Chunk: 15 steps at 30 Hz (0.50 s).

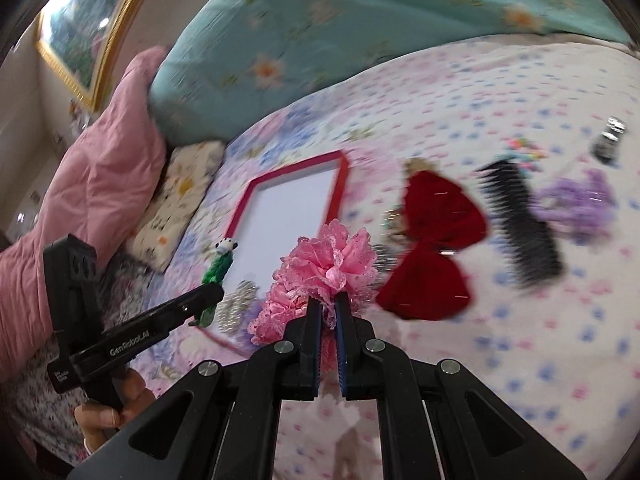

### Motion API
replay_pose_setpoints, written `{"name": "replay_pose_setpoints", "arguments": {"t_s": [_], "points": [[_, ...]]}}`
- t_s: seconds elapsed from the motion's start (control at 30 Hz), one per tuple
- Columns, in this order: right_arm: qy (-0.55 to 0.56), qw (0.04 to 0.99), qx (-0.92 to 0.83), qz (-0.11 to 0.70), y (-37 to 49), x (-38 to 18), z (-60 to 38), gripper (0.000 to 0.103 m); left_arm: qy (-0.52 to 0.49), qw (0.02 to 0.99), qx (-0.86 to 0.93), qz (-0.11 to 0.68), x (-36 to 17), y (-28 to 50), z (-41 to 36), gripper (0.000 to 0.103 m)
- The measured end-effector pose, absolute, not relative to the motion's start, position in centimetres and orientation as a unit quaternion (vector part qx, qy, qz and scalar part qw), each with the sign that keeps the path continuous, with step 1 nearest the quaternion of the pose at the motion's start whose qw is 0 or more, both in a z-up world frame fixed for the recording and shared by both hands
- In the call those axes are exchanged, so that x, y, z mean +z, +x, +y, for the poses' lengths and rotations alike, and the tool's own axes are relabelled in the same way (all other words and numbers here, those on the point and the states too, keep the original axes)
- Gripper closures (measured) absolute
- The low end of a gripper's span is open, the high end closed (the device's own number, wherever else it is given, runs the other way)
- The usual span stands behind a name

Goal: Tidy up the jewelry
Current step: 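Carry the green band and pink scrunchie into the tray and release both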

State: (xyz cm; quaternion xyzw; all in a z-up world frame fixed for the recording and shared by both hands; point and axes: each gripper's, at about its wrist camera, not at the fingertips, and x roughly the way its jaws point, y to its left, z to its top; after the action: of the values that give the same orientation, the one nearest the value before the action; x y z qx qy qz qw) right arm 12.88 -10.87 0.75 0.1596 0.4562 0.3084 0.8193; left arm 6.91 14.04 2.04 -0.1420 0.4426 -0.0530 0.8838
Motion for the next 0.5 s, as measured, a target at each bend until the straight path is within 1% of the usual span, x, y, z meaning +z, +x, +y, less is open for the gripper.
{"name": "replay_pose_setpoints", "arguments": {"t_s": [0.2,0.5], "points": [[0.14,0.81,0.336,0.461,13.5,0.5,-5.8,0.097,-0.156,0.882,-0.017,0.443,1.4,7.5,17.9,0.095],[0.117,0.797,0.346,0.482,15.5,-1.8,-0.1,0.097,-0.16,0.87,0.018,0.466,-1.1,10.2,21.4,0.095]]}}
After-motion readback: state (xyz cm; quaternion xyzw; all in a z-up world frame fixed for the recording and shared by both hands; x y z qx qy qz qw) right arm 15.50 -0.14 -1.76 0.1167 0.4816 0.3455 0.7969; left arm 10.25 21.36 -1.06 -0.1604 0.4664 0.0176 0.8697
